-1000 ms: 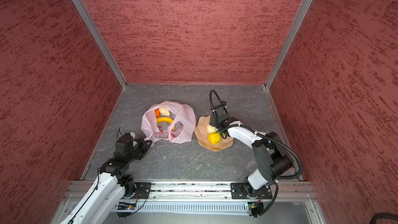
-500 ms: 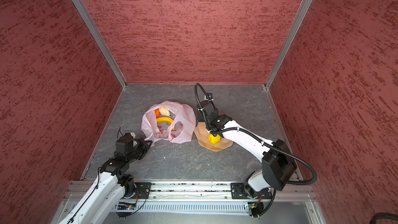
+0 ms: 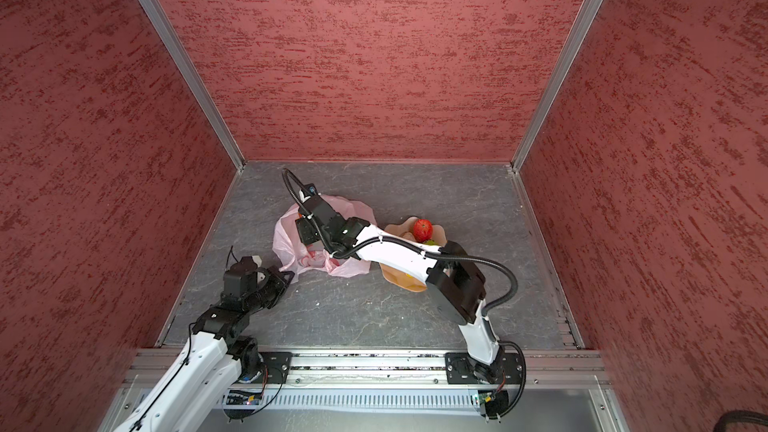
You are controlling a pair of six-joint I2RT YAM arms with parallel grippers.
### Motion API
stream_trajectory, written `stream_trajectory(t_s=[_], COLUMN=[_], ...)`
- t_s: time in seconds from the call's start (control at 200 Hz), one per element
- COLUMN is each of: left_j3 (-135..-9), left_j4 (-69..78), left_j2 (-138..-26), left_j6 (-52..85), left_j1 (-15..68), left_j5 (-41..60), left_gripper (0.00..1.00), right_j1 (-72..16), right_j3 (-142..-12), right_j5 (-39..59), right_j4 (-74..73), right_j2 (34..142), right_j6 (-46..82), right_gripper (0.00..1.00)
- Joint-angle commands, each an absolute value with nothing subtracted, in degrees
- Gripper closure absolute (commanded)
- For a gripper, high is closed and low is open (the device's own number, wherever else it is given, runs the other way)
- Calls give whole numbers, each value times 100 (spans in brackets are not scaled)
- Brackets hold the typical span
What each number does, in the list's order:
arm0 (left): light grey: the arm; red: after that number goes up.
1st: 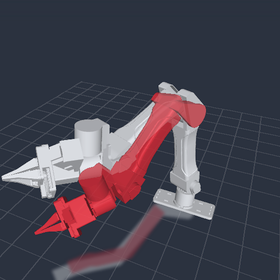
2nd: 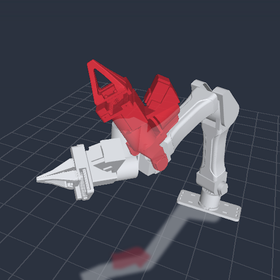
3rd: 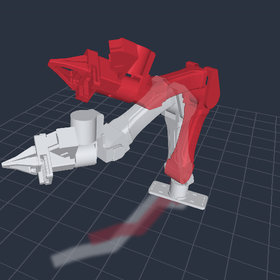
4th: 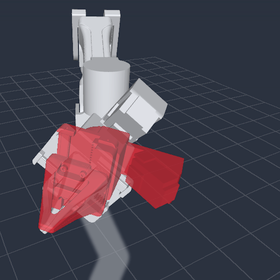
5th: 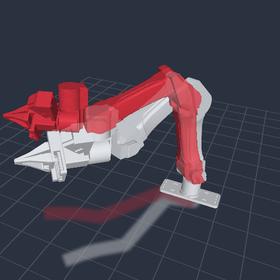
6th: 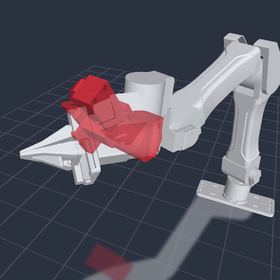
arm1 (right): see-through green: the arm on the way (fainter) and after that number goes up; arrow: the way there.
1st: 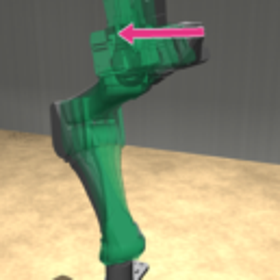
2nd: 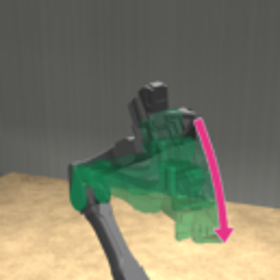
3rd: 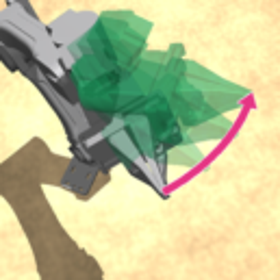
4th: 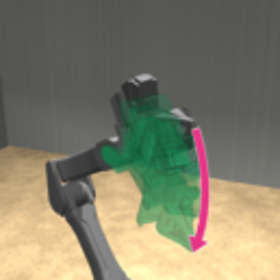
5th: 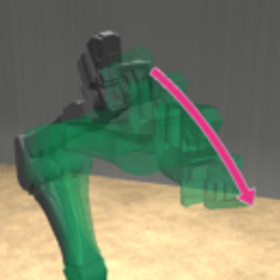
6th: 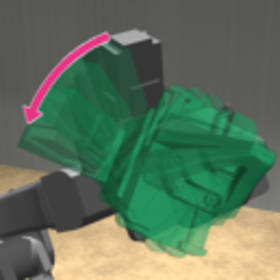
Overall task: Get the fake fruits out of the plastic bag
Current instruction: 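Move the right gripper back over the bag toward the yellow banana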
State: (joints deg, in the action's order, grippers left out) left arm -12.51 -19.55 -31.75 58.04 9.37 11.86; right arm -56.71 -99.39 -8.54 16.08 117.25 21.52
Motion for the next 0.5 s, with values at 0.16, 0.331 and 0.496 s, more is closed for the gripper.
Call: stream_trajectory(t_s=[0.16, 0.331, 0.496], left_j3=[-1302, -1310, -1276], left_j4=[-2201, -2541, -2829], left_j2=[-2908, -2676, -2439], left_j6=[5716, 5714, 5725], left_j1=[979, 984, 978], left_j5=[1156, 1158, 1176], left_gripper=[100, 100, 100], right_j1=[-5551, -5417, -5324], right_j3=[-11055, -11523, -12234], right_j5=[-680, -823, -1070], right_j4=[2238, 2250, 2439], right_j2=[12744, 13222, 13803], right_j6=[1977, 2048, 2005], right_gripper=[42, 42, 35])
